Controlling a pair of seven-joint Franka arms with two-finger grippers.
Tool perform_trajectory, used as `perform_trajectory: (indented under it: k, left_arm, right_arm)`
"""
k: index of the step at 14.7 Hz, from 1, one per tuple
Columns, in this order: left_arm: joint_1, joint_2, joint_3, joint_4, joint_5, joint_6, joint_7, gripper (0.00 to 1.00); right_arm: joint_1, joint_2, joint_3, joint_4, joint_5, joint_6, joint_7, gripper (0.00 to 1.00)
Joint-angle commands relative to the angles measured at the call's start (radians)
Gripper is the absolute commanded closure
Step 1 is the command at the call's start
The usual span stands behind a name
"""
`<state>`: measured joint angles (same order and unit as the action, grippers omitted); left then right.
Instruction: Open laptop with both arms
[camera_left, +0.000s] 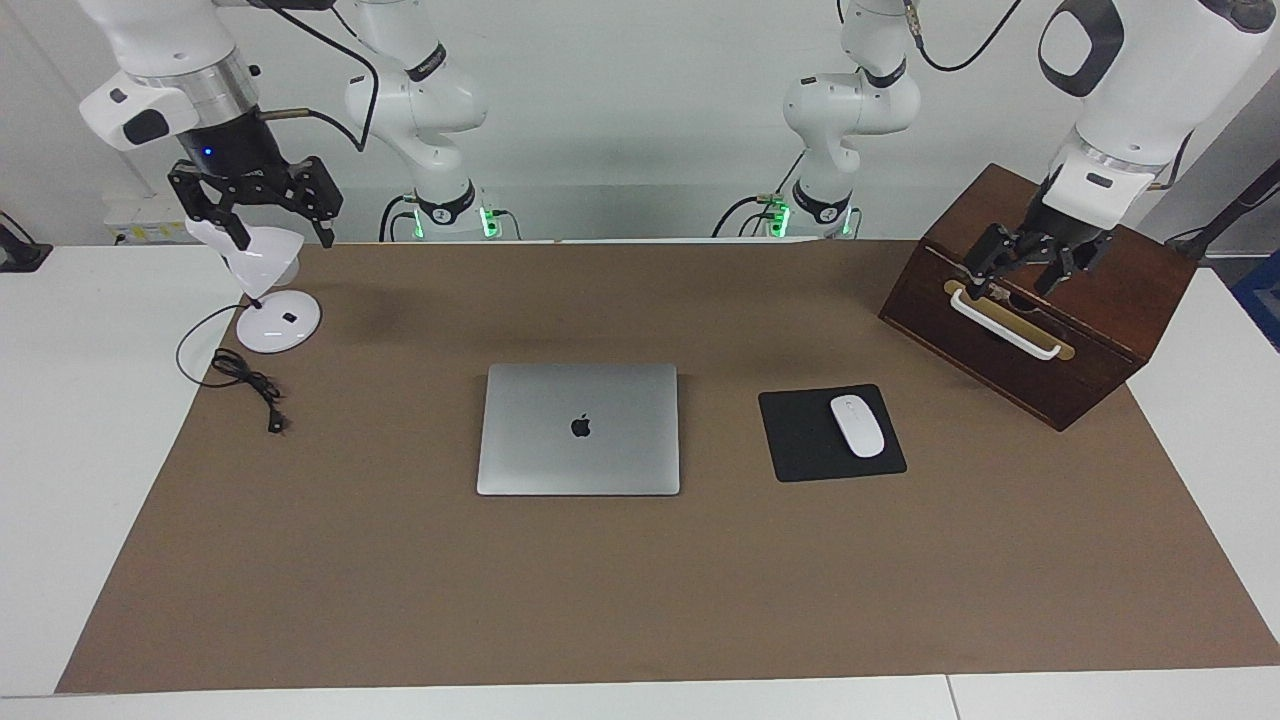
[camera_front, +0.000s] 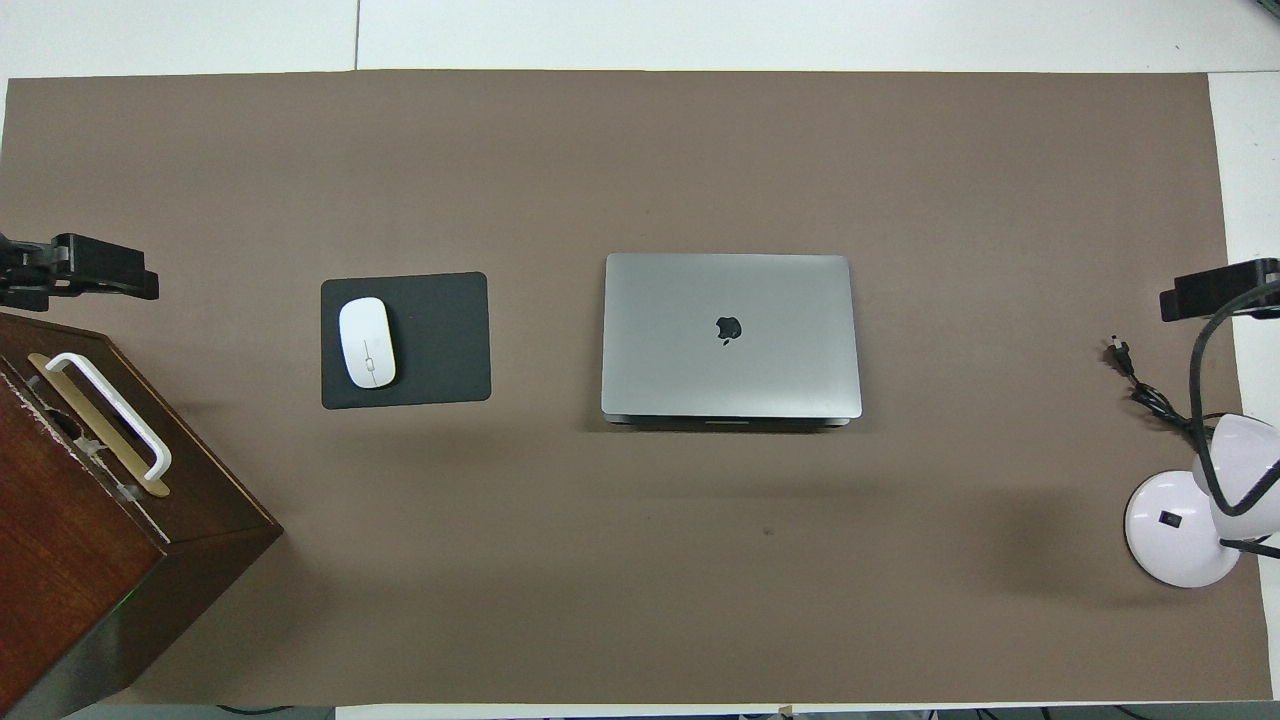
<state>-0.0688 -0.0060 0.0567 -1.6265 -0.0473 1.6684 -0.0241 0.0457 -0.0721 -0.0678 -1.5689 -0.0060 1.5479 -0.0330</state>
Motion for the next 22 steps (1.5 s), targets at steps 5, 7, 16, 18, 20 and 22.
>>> perform_trajectory:
  k: [5, 7, 16, 18, 20, 22]
  left_arm:
    - [0.012, -0.017, -0.005, -0.006, 0.015, -0.016, 0.001, 0.00]
    - [0.011, -0.017, -0.003, -0.006, 0.015, -0.013, 0.001, 0.00]
    - [0.007, -0.019, -0.003, -0.004, 0.015, -0.001, -0.005, 0.00]
    - [0.011, -0.019, -0.003, -0.004, 0.015, -0.002, -0.005, 0.00]
    - [0.011, -0.019, -0.003, -0.004, 0.017, -0.002, -0.005, 0.00]
    - [0.011, -0.019, -0.003, -0.004, 0.017, -0.002, -0.005, 0.00]
  right_arm:
    - [-0.018, 0.006, -0.006, 0.001, 0.024, -0.011, -0.025, 0.00]
    - [-0.018, 0.008, -0.006, 0.001, 0.024, -0.011, -0.025, 0.00]
    - [-0.014, 0.050, 0.003, 0.003, 0.026, 0.106, -0.022, 0.08]
    - [-0.003, 0.072, -0.001, 0.003, 0.029, 0.148, -0.022, 0.11]
    - [0.008, 0.096, -0.003, 0.003, 0.031, 0.193, -0.018, 0.11]
    - [0.046, 0.113, -0.032, 0.001, 0.061, 0.233, 0.019, 0.27]
